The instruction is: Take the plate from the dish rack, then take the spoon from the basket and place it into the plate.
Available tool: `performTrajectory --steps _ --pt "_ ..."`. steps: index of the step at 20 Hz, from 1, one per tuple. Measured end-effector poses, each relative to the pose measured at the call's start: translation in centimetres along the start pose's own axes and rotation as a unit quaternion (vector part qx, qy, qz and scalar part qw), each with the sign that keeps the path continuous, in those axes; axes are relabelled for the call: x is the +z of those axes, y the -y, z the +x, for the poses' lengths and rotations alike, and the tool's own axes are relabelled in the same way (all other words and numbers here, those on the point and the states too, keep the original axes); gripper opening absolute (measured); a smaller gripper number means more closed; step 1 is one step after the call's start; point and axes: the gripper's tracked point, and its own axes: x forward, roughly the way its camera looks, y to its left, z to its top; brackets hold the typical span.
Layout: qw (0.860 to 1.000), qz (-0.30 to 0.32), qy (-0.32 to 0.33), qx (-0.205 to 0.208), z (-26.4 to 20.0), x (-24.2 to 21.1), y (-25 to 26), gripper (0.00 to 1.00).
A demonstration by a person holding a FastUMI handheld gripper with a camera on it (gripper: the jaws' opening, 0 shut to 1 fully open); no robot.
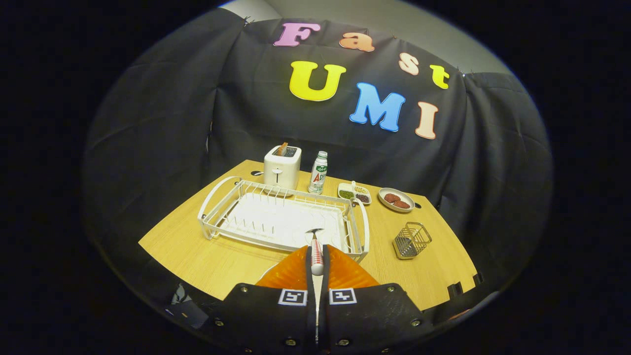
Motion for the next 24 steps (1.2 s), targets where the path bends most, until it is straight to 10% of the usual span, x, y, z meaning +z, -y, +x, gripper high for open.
performTrajectory --steps 24 --pt "0.994 0.052 -0.093 0.000 5.6 -8.6 -0.6 0.03"
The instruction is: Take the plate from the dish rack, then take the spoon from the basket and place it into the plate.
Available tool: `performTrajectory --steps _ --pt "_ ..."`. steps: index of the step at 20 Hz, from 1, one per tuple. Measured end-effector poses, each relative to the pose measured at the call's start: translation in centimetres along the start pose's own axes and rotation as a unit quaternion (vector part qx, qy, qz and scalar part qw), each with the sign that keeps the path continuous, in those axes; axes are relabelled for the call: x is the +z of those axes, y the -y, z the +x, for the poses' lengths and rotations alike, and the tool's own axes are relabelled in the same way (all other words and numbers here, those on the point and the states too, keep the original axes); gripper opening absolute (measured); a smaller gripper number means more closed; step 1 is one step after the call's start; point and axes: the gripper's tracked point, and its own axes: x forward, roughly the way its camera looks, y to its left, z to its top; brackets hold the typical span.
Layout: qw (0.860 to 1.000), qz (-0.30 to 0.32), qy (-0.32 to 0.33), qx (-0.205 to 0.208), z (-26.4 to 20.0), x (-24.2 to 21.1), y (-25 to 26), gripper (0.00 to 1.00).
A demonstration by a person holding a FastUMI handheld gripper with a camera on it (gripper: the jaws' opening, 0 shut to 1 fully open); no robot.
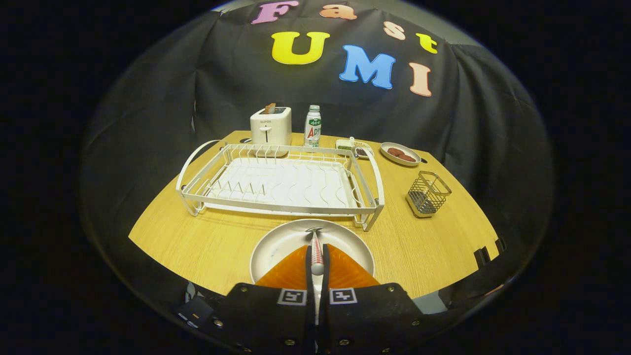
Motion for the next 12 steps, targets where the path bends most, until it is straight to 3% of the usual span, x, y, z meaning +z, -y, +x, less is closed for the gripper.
performTrajectory --steps 4,12 --pt "1.000 -0.006 -0.006 0.009 0.04 -0.43 -0.51 0.12" --pt "1.000 -0.019 -0.007 0.019 -0.09 -0.64 -0.89 0.13"
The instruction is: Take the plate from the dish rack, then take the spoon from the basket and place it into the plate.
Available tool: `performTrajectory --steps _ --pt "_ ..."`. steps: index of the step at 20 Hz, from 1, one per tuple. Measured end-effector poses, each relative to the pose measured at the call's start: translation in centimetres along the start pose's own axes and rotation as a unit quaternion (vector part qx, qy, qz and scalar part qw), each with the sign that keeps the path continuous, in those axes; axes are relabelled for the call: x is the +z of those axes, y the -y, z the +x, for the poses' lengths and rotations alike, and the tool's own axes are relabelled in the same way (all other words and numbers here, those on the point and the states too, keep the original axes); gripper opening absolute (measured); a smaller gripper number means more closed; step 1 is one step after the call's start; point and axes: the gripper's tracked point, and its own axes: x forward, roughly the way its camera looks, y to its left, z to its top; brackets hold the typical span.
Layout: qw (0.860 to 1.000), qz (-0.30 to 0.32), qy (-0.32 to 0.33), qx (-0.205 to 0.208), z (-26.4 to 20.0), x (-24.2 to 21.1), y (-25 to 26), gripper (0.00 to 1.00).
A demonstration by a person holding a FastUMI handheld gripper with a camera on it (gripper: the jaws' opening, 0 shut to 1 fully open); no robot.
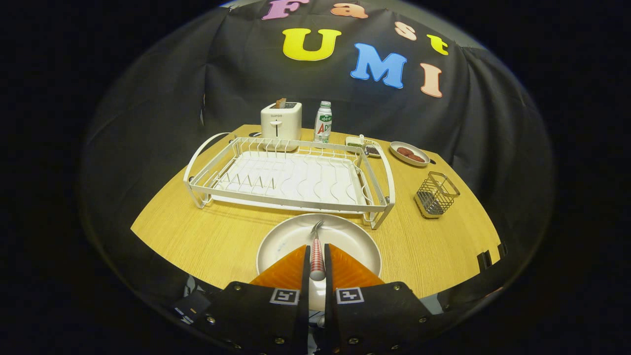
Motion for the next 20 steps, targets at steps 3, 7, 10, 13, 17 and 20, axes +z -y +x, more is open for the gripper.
performTrajectory --steps 3,7,10,13,17,20 --pt "1.000 -0.001 0.003 0.002 0.1 0.1 0.1 0.13" --pt "1.000 0.003 0.006 -0.006 -0.1 0.4 0.7 0.21" --pt "1.000 0.009 0.008 -0.009 -0.2 0.7 0.7 0.29" --pt "1.000 0.007 0.012 -0.014 -0.3 1.2 0.8 0.29" --pt "0.999 0.002 0.045 -0.026 -1.5 4.2 1.3 0.29" --pt "0.996 0.006 0.074 -0.044 -2.6 7.5 2.3 0.29"
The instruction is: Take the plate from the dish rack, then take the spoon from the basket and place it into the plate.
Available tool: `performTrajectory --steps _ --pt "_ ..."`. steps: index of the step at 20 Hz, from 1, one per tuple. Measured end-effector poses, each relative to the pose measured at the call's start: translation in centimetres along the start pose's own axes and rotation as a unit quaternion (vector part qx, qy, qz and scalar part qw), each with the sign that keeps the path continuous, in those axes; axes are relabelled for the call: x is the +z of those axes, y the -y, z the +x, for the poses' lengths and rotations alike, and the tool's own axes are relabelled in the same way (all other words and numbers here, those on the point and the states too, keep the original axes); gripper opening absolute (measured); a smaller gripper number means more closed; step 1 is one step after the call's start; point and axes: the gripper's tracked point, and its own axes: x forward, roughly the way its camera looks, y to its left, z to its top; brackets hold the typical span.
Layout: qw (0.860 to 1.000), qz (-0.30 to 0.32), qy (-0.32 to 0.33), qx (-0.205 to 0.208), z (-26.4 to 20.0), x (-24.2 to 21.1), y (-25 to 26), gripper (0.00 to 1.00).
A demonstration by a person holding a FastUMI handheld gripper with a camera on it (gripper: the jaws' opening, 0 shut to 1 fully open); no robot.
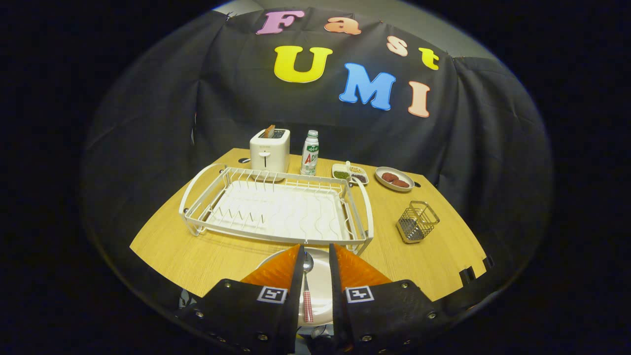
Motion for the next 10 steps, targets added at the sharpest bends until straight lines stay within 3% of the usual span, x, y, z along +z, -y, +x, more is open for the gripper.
performTrajectory --steps 5,10 --pt "0.996 0.024 0.080 -0.027 -1.5 7.5 2.4 0.29" --pt "0.983 0.042 0.169 -0.052 -3.4 15.4 5.0 0.29"
